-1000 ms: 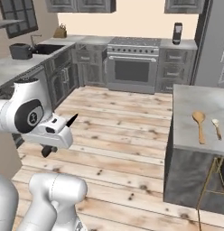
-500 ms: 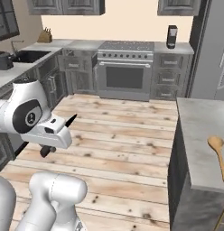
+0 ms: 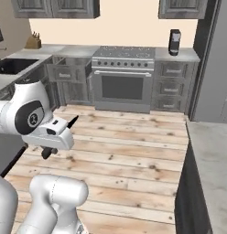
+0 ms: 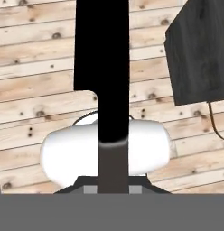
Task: Pick up the metallic utensils from the counter and place them in the open drawer. Make sure not to pick up any wooden utensils.
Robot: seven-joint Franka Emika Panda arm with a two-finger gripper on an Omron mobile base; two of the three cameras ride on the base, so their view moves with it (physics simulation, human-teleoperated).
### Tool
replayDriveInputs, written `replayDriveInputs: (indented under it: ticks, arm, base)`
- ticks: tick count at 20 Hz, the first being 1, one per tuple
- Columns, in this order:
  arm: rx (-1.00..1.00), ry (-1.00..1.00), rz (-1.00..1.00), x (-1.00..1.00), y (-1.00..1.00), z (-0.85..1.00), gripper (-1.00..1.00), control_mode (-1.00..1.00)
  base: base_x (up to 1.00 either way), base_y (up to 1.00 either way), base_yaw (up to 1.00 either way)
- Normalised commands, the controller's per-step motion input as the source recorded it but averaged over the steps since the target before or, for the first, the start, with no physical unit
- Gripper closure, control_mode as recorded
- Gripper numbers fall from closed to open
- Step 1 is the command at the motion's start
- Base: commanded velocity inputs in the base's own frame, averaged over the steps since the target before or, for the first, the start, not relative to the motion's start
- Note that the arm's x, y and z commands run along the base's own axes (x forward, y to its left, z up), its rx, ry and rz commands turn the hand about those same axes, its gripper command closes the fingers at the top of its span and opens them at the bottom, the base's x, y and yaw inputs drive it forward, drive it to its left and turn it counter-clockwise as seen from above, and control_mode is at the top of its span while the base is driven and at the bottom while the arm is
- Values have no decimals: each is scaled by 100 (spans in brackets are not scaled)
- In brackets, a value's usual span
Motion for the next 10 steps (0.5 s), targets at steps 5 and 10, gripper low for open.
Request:
replayDriveInputs:
  ticks: [5, 10]
  arm:
    - [0, 0, 0, 0, 0, 0, 100, 100]
    - [0, 0, 0, 0, 0, 0, 100, 100]
  base:
    - [100, 52, 0]
    - [100, 34, 0]
